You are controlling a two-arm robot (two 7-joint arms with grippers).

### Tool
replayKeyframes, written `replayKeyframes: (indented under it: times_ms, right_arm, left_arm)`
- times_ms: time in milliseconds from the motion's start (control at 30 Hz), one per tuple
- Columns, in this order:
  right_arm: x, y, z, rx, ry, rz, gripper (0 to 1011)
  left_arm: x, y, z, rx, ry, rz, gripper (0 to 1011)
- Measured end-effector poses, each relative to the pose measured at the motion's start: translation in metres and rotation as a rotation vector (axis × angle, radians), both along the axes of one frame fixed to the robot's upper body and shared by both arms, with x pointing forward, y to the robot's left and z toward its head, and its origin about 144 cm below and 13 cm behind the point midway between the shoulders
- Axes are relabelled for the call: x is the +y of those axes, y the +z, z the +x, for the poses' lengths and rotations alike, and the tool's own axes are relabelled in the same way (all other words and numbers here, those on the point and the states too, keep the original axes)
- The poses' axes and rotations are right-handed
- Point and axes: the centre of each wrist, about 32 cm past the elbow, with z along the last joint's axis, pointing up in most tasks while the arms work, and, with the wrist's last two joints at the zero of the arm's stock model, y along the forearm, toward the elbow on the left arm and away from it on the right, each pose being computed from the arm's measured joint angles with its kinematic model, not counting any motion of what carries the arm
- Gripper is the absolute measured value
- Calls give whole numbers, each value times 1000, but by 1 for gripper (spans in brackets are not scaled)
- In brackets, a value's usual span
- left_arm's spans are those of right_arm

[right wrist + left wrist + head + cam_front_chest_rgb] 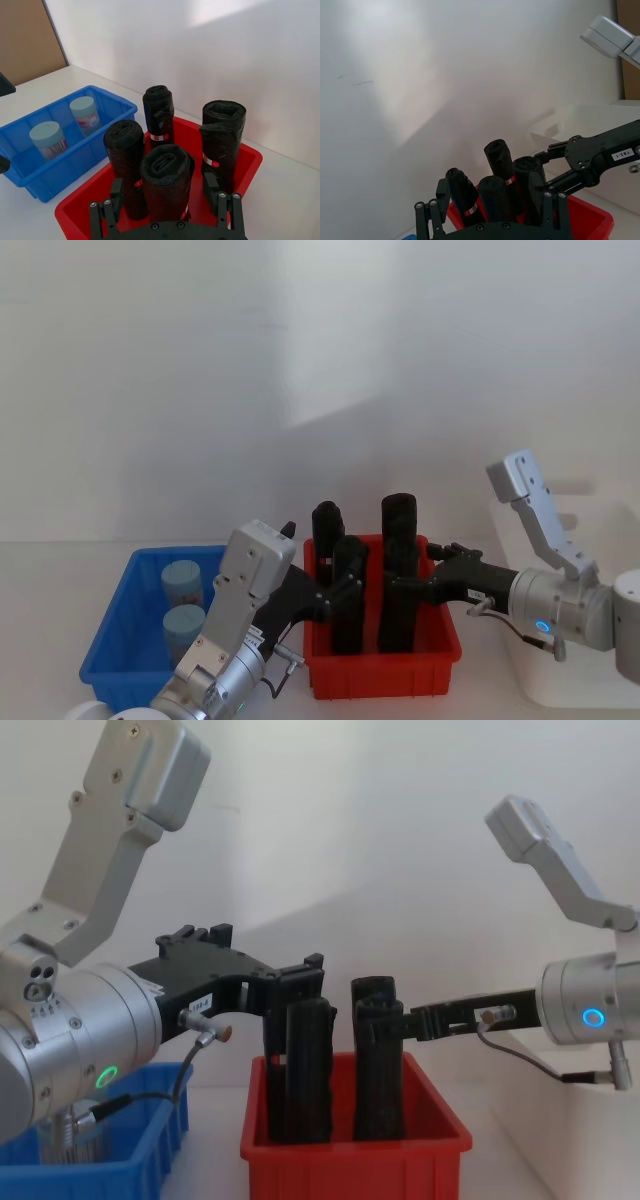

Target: Pick the cotton swabs from the blue box and place them into the white box.

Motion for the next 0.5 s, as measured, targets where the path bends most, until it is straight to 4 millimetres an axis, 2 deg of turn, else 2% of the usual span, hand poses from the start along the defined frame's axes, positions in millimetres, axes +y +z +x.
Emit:
replayKeyframes:
  times_ms: [500]
  right_arm:
    - [11,-3,10,-7,23,-33,997]
  left_arm:
    - [0,0,0,0,0,0,1000]
